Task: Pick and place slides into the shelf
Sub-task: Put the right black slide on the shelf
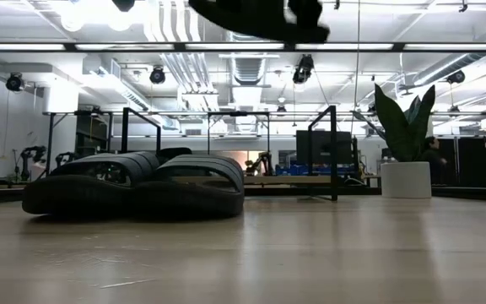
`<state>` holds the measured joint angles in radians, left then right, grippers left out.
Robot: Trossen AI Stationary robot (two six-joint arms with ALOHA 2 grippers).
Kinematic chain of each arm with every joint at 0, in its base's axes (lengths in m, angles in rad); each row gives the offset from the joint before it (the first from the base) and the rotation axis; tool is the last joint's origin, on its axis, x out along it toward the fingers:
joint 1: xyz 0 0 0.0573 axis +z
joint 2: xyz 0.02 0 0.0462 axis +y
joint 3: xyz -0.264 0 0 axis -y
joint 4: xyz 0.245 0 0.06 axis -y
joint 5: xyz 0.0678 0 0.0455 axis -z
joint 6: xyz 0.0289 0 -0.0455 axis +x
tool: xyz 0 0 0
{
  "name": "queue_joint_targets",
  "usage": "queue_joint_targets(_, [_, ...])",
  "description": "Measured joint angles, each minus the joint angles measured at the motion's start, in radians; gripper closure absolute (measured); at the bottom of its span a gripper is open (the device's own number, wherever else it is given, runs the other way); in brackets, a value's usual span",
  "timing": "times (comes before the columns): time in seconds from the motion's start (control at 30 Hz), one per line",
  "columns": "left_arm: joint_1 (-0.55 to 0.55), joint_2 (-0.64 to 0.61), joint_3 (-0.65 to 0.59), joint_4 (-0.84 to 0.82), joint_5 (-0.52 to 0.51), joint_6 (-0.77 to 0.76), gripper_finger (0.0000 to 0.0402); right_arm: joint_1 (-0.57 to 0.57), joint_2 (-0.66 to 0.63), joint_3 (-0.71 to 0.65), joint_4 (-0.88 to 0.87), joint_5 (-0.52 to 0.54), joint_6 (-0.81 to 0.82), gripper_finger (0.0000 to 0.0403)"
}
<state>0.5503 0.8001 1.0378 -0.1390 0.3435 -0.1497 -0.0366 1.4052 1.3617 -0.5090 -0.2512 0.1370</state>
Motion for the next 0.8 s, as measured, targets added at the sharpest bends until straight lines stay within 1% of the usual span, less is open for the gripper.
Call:
queue_joint_targets(0.1, [0.000,0.000,0.000,0.001,0.000,-0.001,0.0381,0.036,-0.051,0.019,0.068,0.291,-0.064,0.0394])
queue_joint_targets(0.13, [0.000,0.003,0.000,0.002,0.000,-0.001,0.0381,0.046,-0.063,0.020,0.107,0.367,-0.087,0.0394])
queue_joint_targets(0.2, [0.000,0.008,0.000,0.006,0.001,-0.022,0.0381,0.060,-0.080,0.019,0.200,0.477,-0.134,0.0394])
queue_joint_targets(0.23, [0.000,0.013,0.000,0.007,0.005,-0.040,0.0381,0.065,-0.084,0.019,0.240,0.510,-0.155,0.0394])
queue_joint_targets(0.3, [0.000,0.027,0.000,0.015,0.030,-0.054,0.0381,0.069,-0.086,0.019,0.288,0.540,-0.196,0.0394])
queue_joint_targets(0.37, [-0.001,0.042,0.000,0.031,0.074,-0.060,0.0380,0.069,-0.075,0.021,0.291,0.545,-0.227,0.0394])
queue_joint_targets(0.47, [-0.002,0.069,0.001,0.034,0.118,-0.108,0.0360,0.069,-0.057,0.021,0.281,0.564,-0.235,0.0394])
queue_joint_targets(0.57, [-0.002,0.093,0.001,0.033,0.139,-0.134,0.0315,0.069,-0.045,0.021,0.284,0.577,-0.248,0.0394])
queue_joint_targets(0.67, [-0.001,0.118,0.001,0.043,0.191,-0.136,0.0261,0.069,-0.033,0.021,0.297,0.579,-0.253,0.0394])
queue_joint_targets(0.8, [-0.001,0.153,0.001,0.088,0.233,-0.218,0.0207,0.069,-0.027,0.021,0.306,0.593,-0.268,0.0394])
